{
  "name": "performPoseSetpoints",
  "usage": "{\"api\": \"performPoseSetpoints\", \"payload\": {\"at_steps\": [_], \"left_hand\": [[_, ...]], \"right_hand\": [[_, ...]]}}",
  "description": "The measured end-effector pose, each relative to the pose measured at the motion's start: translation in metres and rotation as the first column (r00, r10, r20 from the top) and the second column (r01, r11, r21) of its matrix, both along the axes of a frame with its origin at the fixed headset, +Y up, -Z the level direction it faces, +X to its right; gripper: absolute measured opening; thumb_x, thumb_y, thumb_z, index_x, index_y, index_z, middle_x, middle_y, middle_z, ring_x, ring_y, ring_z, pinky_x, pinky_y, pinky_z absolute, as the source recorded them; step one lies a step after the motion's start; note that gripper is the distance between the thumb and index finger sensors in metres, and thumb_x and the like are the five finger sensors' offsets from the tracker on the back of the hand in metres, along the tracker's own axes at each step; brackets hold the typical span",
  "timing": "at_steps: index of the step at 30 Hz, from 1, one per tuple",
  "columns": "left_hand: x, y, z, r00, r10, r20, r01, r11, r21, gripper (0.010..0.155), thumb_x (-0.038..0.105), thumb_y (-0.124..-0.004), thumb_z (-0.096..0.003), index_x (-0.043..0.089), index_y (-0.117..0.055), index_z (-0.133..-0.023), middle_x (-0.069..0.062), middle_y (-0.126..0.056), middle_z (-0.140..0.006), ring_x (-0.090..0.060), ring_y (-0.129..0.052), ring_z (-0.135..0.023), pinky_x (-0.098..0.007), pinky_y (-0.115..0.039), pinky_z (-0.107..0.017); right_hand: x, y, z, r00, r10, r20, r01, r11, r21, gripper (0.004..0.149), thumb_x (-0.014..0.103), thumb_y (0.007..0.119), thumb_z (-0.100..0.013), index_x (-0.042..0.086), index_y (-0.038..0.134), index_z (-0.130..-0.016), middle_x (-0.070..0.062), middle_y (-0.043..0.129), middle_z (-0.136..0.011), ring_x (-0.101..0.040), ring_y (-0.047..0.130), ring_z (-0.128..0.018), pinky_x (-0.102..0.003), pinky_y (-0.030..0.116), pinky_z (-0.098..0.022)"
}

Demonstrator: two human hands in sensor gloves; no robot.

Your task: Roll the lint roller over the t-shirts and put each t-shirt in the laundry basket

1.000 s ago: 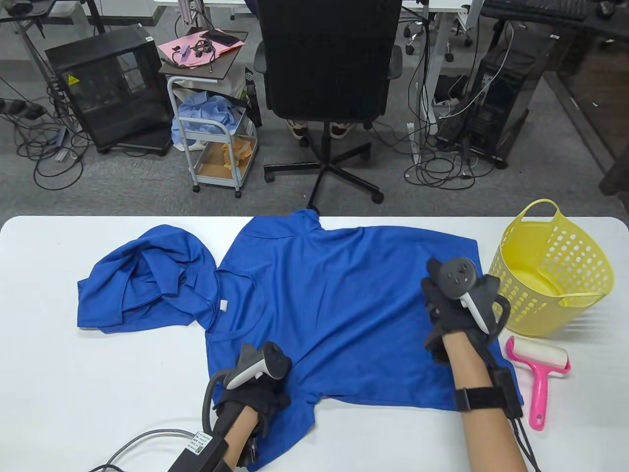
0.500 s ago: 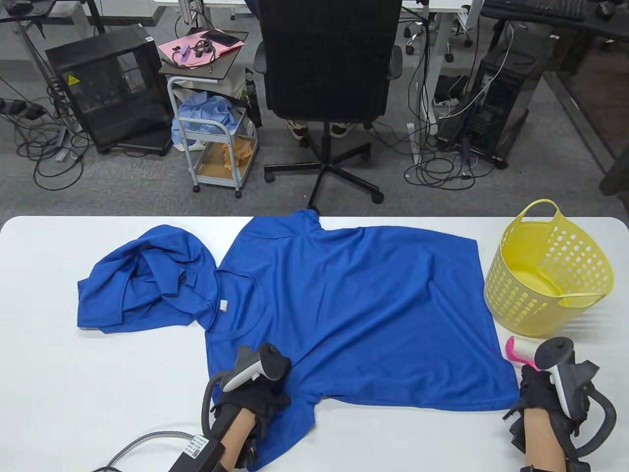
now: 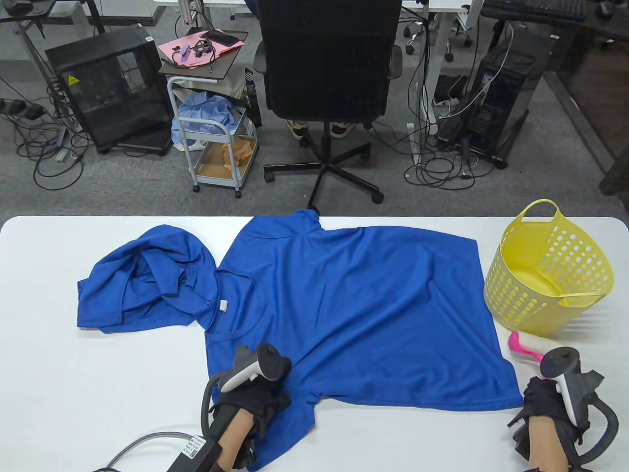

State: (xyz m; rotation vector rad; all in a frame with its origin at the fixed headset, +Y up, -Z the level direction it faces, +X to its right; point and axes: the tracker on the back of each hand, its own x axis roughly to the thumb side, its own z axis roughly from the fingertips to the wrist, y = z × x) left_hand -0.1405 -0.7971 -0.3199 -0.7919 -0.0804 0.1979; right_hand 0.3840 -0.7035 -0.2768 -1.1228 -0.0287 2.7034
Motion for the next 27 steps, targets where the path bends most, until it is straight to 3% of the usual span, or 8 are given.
{"api": "performPoseSetpoints", "payload": {"at_steps": [3, 5, 10, 11, 13, 16, 22, 27], "left_hand": [[0.000, 0.000, 0.000, 1.000, 0.004, -0.001, -0.004, 1.000, 0.003, 0.071, 0.051, -0.055, -0.0537, 0.049, -0.003, -0.102, 0.003, 0.014, -0.107, -0.041, 0.013, -0.098, -0.071, -0.012, -0.065], [-0.001, 0.000, 0.000, 1.000, 0.009, 0.002, -0.009, 1.000, -0.009, 0.072, 0.051, -0.055, -0.0539, 0.049, -0.002, -0.102, 0.003, 0.015, -0.107, -0.041, 0.014, -0.097, -0.071, -0.011, -0.065], [-0.002, -0.001, 0.001, 0.999, 0.030, -0.017, -0.031, 0.999, -0.039, 0.073, 0.051, -0.057, -0.0539, 0.050, -0.001, -0.102, 0.005, 0.018, -0.105, -0.040, 0.018, -0.096, -0.072, -0.008, -0.063], [-0.002, -0.001, 0.000, 0.999, 0.029, -0.015, -0.029, 0.999, -0.036, 0.073, 0.052, -0.057, -0.0538, 0.050, -0.001, -0.102, 0.005, 0.018, -0.106, -0.040, 0.018, -0.096, -0.072, -0.008, -0.063], [-0.002, -0.001, 0.000, 1.000, 0.028, -0.014, -0.029, 0.999, -0.040, 0.073, 0.051, -0.056, -0.0539, 0.050, -0.001, -0.102, 0.004, 0.018, -0.105, -0.040, 0.019, -0.096, -0.072, -0.008, -0.063], [-0.002, -0.001, 0.000, 1.000, 0.027, -0.012, -0.027, 0.999, -0.043, 0.073, 0.051, -0.056, -0.0538, 0.050, 0.000, -0.101, 0.005, 0.018, -0.105, -0.040, 0.019, -0.095, -0.072, -0.007, -0.063], [-0.004, 0.000, 0.002, 1.000, 0.028, -0.009, -0.028, 0.997, -0.067, 0.075, 0.051, -0.058, -0.0536, 0.051, 0.001, -0.101, 0.005, 0.020, -0.104, -0.040, 0.020, -0.095, -0.073, -0.007, -0.063], [-0.004, -0.001, 0.004, 1.000, 0.025, -0.006, -0.025, 0.997, -0.070, 0.075, 0.051, -0.057, -0.0534, 0.051, 0.002, -0.100, 0.006, 0.021, -0.104, -0.040, 0.021, -0.094, -0.073, -0.006, -0.062]], "right_hand": [[-0.027, 0.038, 0.009, 0.988, -0.055, -0.144, 0.061, 0.997, 0.040, 0.064, 0.043, 0.079, -0.052, 0.020, 0.052, -0.105, -0.003, 0.092, -0.083, -0.017, 0.099, -0.052, -0.031, 0.088, -0.038], [-0.057, 0.052, 0.010, 0.950, -0.131, -0.283, 0.116, 0.991, -0.067, 0.059, 0.044, 0.080, -0.053, 0.023, 0.060, -0.104, -0.004, 0.096, -0.081, -0.017, 0.100, -0.048, -0.030, 0.088, -0.035], [-0.118, 0.022, -0.003, 0.890, -0.143, -0.433, -0.001, 0.949, -0.316, 0.054, 0.044, 0.080, -0.054, 0.030, 0.064, -0.103, -0.005, 0.098, -0.081, -0.016, 0.100, -0.046, -0.027, 0.089, -0.031], [-0.125, 0.016, -0.006, 0.884, -0.125, -0.450, -0.039, 0.941, -0.337, 0.053, 0.045, 0.079, -0.054, 0.033, 0.063, -0.103, -0.004, 0.095, -0.083, -0.015, 0.099, -0.047, -0.026, 0.088, -0.032], [-0.136, 0.009, -0.018, 0.894, -0.012, -0.448, -0.108, 0.964, -0.241, 0.052, 0.042, 0.078, -0.054, 0.033, 0.062, -0.103, -0.005, 0.094, -0.083, -0.017, 0.098, -0.047, -0.028, 0.087, -0.032], [-0.139, 0.004, -0.048, 0.904, -0.004, -0.428, -0.118, 0.959, -0.258, 0.052, 0.042, 0.075, -0.056, 0.034, 0.058, -0.104, -0.004, 0.091, -0.085, -0.017, 0.097, -0.050, -0.029, 0.087, -0.034], [-0.132, -0.014, -0.154, 0.950, -0.098, -0.296, 0.019, 0.966, -0.259, 0.055, 0.038, 0.072, -0.056, 0.034, 0.047, -0.105, -0.007, 0.084, -0.090, -0.023, 0.094, -0.058, -0.036, 0.085, -0.041], [-0.130, -0.023, -0.225, 0.968, -0.032, -0.248, -0.034, 0.966, -0.257, 0.059, 0.038, 0.072, -0.056, 0.030, 0.041, -0.106, -0.007, 0.081, -0.090, -0.022, 0.093, -0.058, -0.035, 0.086, -0.041]]}}
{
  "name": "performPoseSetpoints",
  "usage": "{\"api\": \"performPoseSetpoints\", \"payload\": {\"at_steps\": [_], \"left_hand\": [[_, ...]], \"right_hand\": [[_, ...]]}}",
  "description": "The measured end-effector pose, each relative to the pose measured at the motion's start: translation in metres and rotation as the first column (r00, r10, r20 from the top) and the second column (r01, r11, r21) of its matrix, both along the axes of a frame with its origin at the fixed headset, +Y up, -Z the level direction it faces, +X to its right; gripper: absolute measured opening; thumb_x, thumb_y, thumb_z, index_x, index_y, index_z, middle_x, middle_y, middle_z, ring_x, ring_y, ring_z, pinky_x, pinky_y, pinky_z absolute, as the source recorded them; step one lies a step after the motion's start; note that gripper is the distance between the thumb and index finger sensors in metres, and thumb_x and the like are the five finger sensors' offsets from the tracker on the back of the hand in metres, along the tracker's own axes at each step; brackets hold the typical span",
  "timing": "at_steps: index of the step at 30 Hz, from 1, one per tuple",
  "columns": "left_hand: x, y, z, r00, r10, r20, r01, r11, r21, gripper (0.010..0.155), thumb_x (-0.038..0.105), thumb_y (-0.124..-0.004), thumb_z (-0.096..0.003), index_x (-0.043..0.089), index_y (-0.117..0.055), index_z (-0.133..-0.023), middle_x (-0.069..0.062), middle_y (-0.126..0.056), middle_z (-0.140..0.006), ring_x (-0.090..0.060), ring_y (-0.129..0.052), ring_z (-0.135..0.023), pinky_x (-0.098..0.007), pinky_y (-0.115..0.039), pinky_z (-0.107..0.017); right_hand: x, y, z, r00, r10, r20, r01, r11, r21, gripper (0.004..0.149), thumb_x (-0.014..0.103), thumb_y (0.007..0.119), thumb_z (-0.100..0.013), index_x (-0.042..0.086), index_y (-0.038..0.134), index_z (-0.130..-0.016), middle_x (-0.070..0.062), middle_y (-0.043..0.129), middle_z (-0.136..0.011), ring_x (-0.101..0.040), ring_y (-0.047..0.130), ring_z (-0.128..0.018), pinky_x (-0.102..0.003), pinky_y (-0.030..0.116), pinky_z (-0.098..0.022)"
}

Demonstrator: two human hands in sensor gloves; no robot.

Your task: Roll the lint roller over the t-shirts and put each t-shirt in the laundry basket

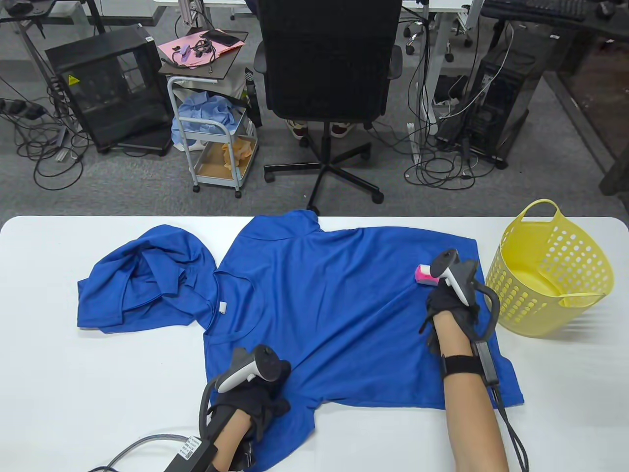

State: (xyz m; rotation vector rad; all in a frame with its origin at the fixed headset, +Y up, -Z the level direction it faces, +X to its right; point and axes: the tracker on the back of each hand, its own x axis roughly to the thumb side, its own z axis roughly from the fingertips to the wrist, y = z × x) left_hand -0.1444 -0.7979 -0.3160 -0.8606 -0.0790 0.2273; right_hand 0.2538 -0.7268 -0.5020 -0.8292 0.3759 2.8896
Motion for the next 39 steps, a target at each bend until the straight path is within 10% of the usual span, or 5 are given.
{"api": "performPoseSetpoints", "payload": {"at_steps": [13, 17, 21, 28, 39], "left_hand": [[0.002, 0.001, 0.000, 1.000, -0.018, 0.018, 0.018, 1.000, 0.007, 0.074, 0.052, -0.056, -0.0533, 0.050, 0.002, -0.100, 0.004, 0.020, -0.104, -0.042, 0.019, -0.094, -0.074, -0.009, -0.063], [0.002, 0.000, 0.000, 1.000, -0.014, 0.018, 0.014, 1.000, 0.007, 0.075, 0.052, -0.057, -0.0534, 0.050, 0.002, -0.100, 0.004, 0.020, -0.104, -0.043, 0.019, -0.094, -0.074, -0.009, -0.063], [0.001, 0.000, 0.000, 1.000, -0.001, 0.019, 0.001, 1.000, 0.011, 0.075, 0.051, -0.057, -0.0539, 0.050, 0.001, -0.101, 0.003, 0.020, -0.104, -0.043, 0.019, -0.094, -0.074, -0.008, -0.062], [0.001, 0.000, -0.001, 1.000, -0.001, 0.023, 0.001, 1.000, 0.015, 0.075, 0.051, -0.057, -0.0542, 0.049, 0.001, -0.101, 0.002, 0.019, -0.105, -0.044, 0.018, -0.094, -0.074, -0.009, -0.062], [0.000, 0.000, -0.001, 1.000, 0.012, 0.015, -0.012, 1.000, 0.008, 0.074, 0.051, -0.058, -0.0548, 0.049, -0.001, -0.102, 0.003, 0.019, -0.105, -0.044, 0.019, -0.094, -0.074, -0.009, -0.062]], "right_hand": [[0.000, 0.000, -0.046, 0.999, 0.032, 0.042, -0.033, 0.999, 0.020, 0.066, 0.036, 0.072, -0.055, 0.029, 0.032, -0.107, -0.006, 0.073, -0.101, -0.022, 0.090, -0.067, -0.035, 0.084, -0.047], [-0.017, 0.042, -0.007, 0.997, -0.027, -0.078, 0.035, 0.994, 0.102, 0.059, 0.038, 0.077, -0.053, 0.029, 0.050, -0.105, -0.011, 0.086, -0.094, -0.019, 0.096, -0.054, -0.031, 0.087, -0.037], [-0.048, 0.077, 0.070, 0.954, -0.067, -0.292, 0.040, 0.994, -0.098, 0.051, 0.041, 0.077, -0.055, 0.032, 0.063, -0.103, -0.010, 0.093, -0.089, -0.017, 0.099, -0.048, -0.027, 0.088, -0.032], [-0.079, 0.068, 0.146, 0.891, -0.127, -0.436, 0.004, 0.963, -0.271, 0.047, 0.035, 0.081, -0.052, 0.023, 0.076, -0.097, -0.018, 0.101, -0.078, -0.023, 0.102, -0.038, -0.032, 0.090, -0.024], [-0.082, 0.044, 0.034, 0.968, -0.117, -0.223, 0.089, 0.987, -0.131, 0.047, 0.035, 0.076, -0.055, 0.027, 0.065, -0.100, -0.014, 0.090, -0.089, -0.024, 0.097, -0.050, -0.035, 0.086, -0.033]]}}
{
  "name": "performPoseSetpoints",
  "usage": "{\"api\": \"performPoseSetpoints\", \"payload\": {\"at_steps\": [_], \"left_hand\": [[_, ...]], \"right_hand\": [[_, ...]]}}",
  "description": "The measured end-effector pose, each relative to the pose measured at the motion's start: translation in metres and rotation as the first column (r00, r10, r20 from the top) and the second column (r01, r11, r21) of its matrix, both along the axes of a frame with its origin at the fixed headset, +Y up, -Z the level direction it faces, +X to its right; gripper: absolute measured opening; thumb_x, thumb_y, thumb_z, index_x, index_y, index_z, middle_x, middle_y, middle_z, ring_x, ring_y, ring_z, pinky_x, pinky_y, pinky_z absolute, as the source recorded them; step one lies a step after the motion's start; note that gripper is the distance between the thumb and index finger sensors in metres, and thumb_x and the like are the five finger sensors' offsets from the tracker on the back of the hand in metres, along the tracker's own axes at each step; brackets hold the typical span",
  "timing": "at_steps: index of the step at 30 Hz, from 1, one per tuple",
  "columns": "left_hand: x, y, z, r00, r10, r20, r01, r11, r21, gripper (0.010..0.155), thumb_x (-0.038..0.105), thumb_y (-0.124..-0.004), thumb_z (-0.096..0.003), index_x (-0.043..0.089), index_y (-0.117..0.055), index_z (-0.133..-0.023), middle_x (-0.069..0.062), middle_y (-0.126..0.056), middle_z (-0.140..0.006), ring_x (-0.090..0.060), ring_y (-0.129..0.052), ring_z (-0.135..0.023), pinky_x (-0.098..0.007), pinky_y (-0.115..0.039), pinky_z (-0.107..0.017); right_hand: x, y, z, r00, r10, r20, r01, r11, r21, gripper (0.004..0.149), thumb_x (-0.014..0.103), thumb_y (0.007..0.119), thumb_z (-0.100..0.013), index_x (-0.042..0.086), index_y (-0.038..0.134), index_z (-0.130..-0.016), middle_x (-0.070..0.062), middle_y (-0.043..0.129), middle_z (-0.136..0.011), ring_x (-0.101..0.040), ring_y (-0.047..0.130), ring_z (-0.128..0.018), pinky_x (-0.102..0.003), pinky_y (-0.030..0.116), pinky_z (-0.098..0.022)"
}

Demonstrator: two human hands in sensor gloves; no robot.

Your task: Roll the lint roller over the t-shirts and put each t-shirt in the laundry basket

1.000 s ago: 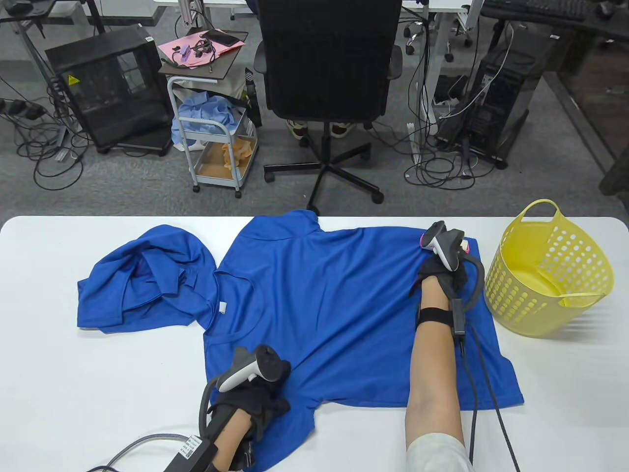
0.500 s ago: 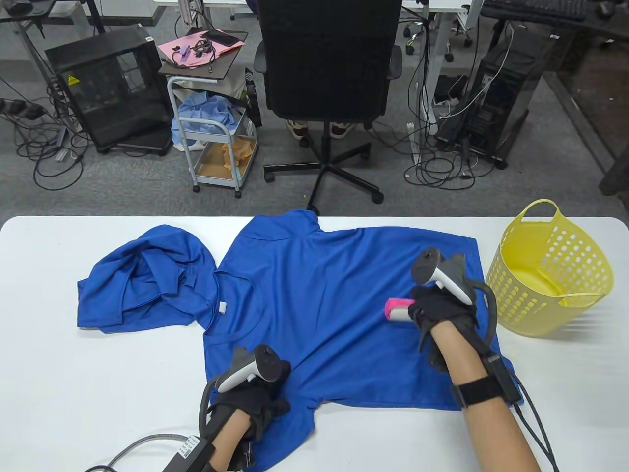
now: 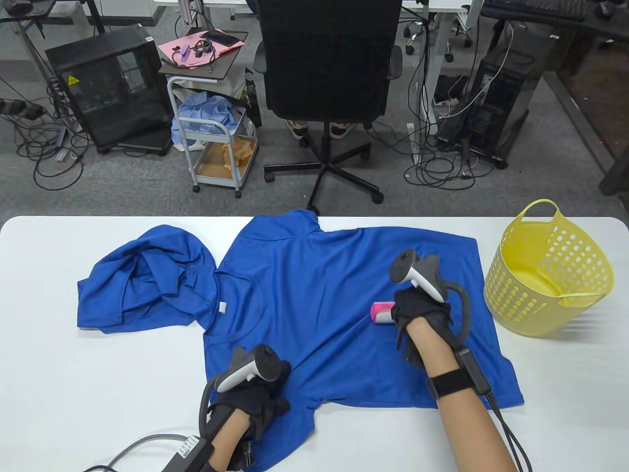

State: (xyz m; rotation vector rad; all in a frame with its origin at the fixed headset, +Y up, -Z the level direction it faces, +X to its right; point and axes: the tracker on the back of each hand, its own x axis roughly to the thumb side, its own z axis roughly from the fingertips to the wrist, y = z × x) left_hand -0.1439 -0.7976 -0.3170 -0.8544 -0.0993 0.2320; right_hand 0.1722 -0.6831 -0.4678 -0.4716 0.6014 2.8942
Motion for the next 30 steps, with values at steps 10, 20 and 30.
{"api": "performPoseSetpoints", "payload": {"at_steps": [10, 20, 30], "left_hand": [[0.000, 0.000, 0.000, 1.000, 0.003, -0.004, -0.003, 1.000, -0.007, 0.074, 0.051, -0.058, -0.0553, 0.050, 0.000, -0.102, 0.003, 0.019, -0.105, -0.044, 0.020, -0.093, -0.075, -0.008, -0.061], [-0.001, -0.001, 0.001, 1.000, 0.021, -0.001, -0.021, 1.000, -0.011, 0.074, 0.052, -0.057, -0.0556, 0.049, 0.001, -0.101, 0.003, 0.021, -0.104, -0.043, 0.021, -0.092, -0.075, -0.007, -0.060], [-0.001, -0.001, 0.001, 1.000, 0.027, -0.003, -0.027, 1.000, -0.012, 0.074, 0.051, -0.057, -0.0559, 0.049, 0.001, -0.102, 0.003, 0.021, -0.104, -0.043, 0.022, -0.092, -0.075, -0.006, -0.059]], "right_hand": [[-0.006, -0.048, -0.094, 0.984, 0.112, 0.141, -0.129, 0.984, 0.121, 0.066, 0.032, 0.074, -0.054, 0.032, 0.034, -0.107, -0.009, 0.067, -0.106, -0.023, 0.087, -0.074, -0.038, 0.082, -0.052], [-0.011, 0.029, -0.033, 1.000, 0.008, -0.015, -0.005, 0.982, 0.188, 0.049, 0.039, 0.075, -0.054, 0.033, 0.064, -0.102, -0.012, 0.091, -0.092, -0.018, 0.099, -0.052, -0.031, 0.088, -0.036], [-0.065, 0.041, 0.093, 0.940, -0.031, -0.341, -0.022, 0.988, -0.150, 0.042, 0.038, 0.075, -0.055, 0.024, 0.078, -0.095, -0.016, 0.101, -0.080, -0.020, 0.104, -0.042, -0.030, 0.091, -0.027]]}}
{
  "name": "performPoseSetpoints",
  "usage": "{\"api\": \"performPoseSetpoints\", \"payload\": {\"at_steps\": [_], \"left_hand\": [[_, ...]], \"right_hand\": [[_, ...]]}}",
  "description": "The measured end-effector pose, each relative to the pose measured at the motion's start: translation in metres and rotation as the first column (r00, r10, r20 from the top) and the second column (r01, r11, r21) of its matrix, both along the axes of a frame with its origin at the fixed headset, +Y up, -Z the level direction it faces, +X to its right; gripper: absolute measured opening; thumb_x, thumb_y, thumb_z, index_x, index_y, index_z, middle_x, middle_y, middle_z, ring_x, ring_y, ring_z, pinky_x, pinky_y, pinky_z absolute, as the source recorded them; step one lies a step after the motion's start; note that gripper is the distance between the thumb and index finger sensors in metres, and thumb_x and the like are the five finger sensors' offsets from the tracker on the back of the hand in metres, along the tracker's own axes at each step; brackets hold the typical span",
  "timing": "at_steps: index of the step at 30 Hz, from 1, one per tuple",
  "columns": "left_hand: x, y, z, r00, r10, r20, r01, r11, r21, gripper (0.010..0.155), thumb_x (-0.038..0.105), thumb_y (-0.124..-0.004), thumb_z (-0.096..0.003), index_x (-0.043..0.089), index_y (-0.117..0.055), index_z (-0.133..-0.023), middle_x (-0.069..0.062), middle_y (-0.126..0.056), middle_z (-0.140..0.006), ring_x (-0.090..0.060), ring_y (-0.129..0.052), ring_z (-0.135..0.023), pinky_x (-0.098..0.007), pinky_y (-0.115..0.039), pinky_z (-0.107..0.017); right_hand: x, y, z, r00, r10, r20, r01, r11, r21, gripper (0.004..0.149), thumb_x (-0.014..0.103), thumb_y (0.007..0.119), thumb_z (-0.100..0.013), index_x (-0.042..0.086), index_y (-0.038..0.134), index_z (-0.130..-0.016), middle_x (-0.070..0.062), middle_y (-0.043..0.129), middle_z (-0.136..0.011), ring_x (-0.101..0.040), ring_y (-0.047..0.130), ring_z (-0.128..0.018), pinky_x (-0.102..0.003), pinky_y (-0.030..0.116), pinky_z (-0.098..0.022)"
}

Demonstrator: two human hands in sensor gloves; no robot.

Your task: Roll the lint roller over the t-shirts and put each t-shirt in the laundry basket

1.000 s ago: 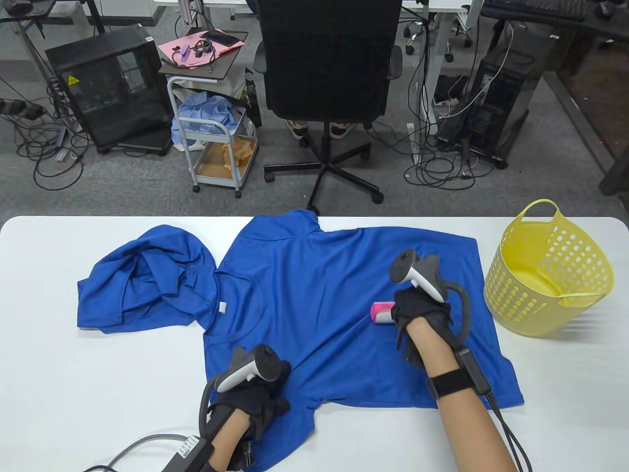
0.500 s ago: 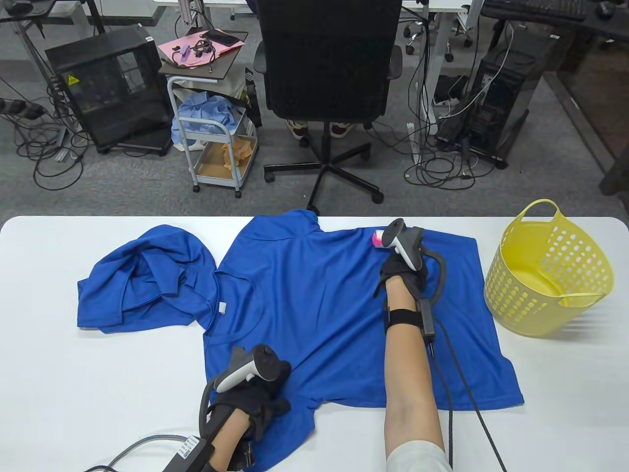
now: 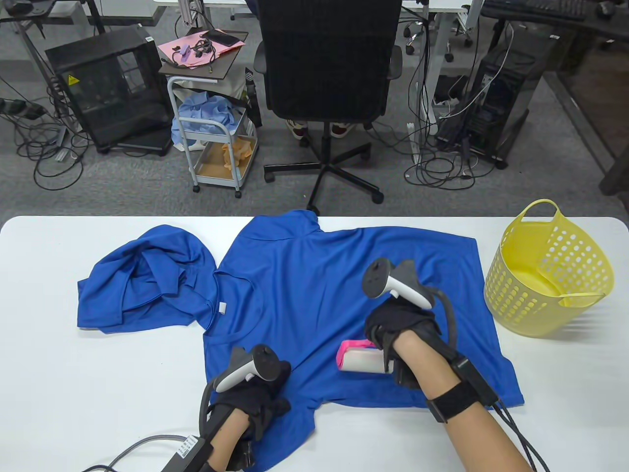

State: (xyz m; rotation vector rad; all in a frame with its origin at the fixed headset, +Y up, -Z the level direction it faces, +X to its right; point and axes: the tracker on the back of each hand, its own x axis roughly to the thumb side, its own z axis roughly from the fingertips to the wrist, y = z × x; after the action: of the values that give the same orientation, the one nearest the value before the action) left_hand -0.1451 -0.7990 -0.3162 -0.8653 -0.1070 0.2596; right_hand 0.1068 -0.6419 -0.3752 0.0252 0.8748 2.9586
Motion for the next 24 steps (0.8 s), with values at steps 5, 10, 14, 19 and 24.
{"api": "performPoseSetpoints", "payload": {"at_steps": [5, 10, 14, 19, 24], "left_hand": [[0.000, 0.000, 0.000, 1.000, -0.003, 0.001, 0.003, 1.000, 0.004, 0.074, 0.051, -0.057, -0.0558, 0.049, 0.001, -0.102, 0.003, 0.021, -0.104, -0.043, 0.022, -0.092, -0.075, -0.006, -0.059], [0.000, 0.000, 0.000, 1.000, -0.004, 0.004, 0.003, 1.000, 0.005, 0.074, 0.051, -0.057, -0.0558, 0.048, 0.001, -0.102, 0.002, 0.021, -0.104, -0.044, 0.022, -0.092, -0.075, -0.006, -0.059], [0.001, 0.000, 0.001, 1.000, -0.001, 0.010, 0.001, 1.000, -0.003, 0.074, 0.051, -0.056, -0.0564, 0.047, 0.003, -0.102, 0.001, 0.022, -0.103, -0.044, 0.023, -0.091, -0.075, -0.006, -0.058], [0.001, 0.000, 0.001, 1.000, -0.001, 0.011, 0.001, 1.000, -0.005, 0.074, 0.051, -0.055, -0.0565, 0.047, 0.003, -0.102, 0.002, 0.022, -0.103, -0.044, 0.023, -0.091, -0.075, -0.006, -0.058], [0.000, -0.001, 0.001, 1.000, 0.001, 0.012, -0.001, 1.000, -0.011, 0.074, 0.051, -0.055, -0.0566, 0.048, 0.003, -0.101, 0.002, 0.023, -0.102, -0.044, 0.023, -0.091, -0.075, -0.005, -0.058]], "right_hand": [[-0.025, -0.018, -0.003, 0.992, 0.123, 0.038, -0.127, 0.985, 0.115, 0.043, 0.037, 0.072, -0.057, 0.022, 0.074, -0.097, -0.016, 0.094, -0.085, -0.017, 0.101, -0.045, -0.027, 0.090, -0.028], [-0.034, -0.031, -0.052, 0.976, 0.151, 0.157, -0.189, 0.944, 0.269, 0.044, 0.037, 0.070, -0.057, 0.022, 0.070, -0.098, -0.014, 0.091, -0.088, -0.017, 0.100, -0.048, -0.026, 0.090, -0.028], [-0.027, -0.049, -0.114, 0.962, 0.038, 0.270, -0.133, 0.930, 0.344, 0.045, 0.034, 0.070, -0.056, 0.022, 0.066, -0.099, -0.016, 0.083, -0.094, -0.022, 0.097, -0.055, -0.032, 0.089, -0.034], [-0.024, -0.073, -0.174, 0.942, -0.076, 0.326, -0.050, 0.931, 0.362, 0.058, 0.029, 0.078, -0.053, 0.024, 0.051, -0.104, -0.017, 0.068, -0.104, -0.024, 0.089, -0.068, -0.035, 0.085, -0.045], [-0.024, -0.086, -0.203, 0.939, -0.033, 0.341, -0.102, 0.924, 0.369, 0.063, 0.028, 0.076, -0.053, 0.029, 0.041, -0.106, -0.010, 0.059, -0.111, -0.025, 0.084, -0.078, -0.037, 0.081, -0.053]]}}
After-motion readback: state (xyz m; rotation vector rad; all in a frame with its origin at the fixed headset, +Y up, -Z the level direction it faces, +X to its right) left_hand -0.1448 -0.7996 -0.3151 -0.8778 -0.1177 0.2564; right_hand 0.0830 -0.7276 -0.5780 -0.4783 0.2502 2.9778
